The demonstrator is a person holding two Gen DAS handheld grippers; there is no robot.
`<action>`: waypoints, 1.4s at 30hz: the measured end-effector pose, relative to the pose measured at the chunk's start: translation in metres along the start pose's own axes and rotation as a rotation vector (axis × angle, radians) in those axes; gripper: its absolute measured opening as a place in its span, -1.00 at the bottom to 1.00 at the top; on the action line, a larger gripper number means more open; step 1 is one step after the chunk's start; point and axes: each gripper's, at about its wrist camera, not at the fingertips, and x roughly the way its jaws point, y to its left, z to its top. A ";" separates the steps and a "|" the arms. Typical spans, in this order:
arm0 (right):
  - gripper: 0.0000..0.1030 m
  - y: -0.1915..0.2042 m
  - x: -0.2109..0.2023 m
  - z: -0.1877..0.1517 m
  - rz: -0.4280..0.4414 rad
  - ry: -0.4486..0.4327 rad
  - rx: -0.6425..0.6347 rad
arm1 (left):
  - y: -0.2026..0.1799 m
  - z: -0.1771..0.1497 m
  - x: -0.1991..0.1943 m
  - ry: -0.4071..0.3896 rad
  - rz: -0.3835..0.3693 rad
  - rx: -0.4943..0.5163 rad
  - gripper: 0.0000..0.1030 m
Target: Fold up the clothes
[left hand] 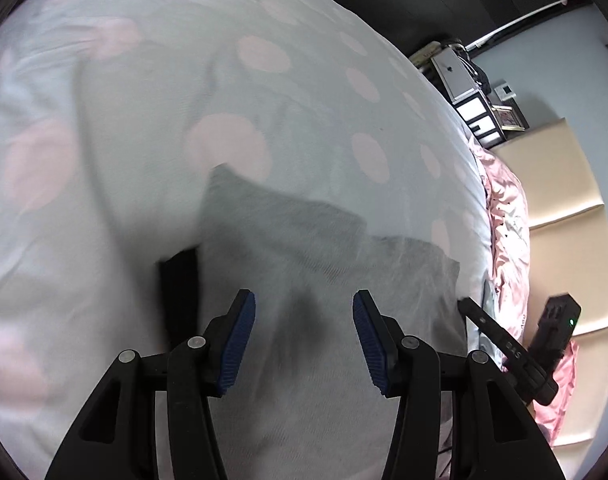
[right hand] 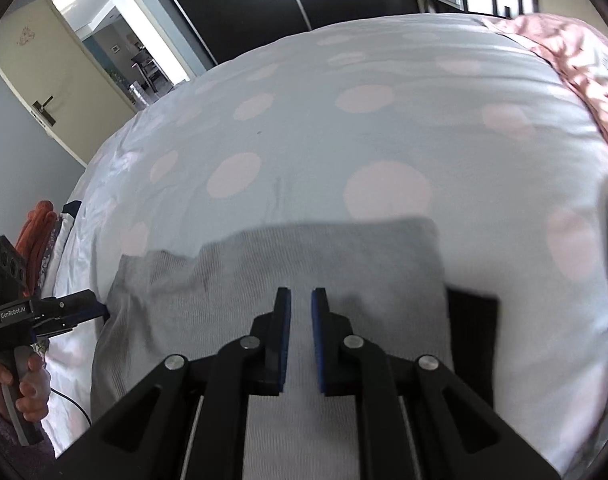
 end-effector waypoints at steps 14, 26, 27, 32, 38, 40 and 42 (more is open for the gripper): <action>-0.46 -0.093 -0.105 -0.150 0.001 -0.026 0.355 | 0.043 -0.131 -0.046 0.005 0.034 -0.116 0.05; -0.39 -0.111 -0.057 -0.171 0.201 0.023 0.535 | 0.075 -0.148 -0.024 -0.007 -0.039 -0.312 0.03; -0.41 -0.110 -0.056 -0.170 0.209 0.014 0.535 | 0.074 -0.148 -0.025 -0.009 -0.034 -0.304 -0.05; -0.73 -0.100 -0.064 -0.168 0.192 -0.025 0.486 | 0.062 -0.151 -0.036 -0.030 -0.027 -0.242 -0.71; -0.78 -0.085 -0.109 -0.168 0.210 -0.151 0.444 | 0.053 -0.151 -0.086 -0.092 -0.148 -0.142 -0.78; -0.79 -0.081 -0.125 -0.172 0.218 -0.187 0.436 | 0.051 -0.156 -0.100 -0.103 -0.159 -0.126 -0.78; -0.79 -0.079 -0.139 -0.180 0.199 -0.188 0.447 | 0.055 -0.166 -0.106 -0.074 -0.139 -0.122 -0.78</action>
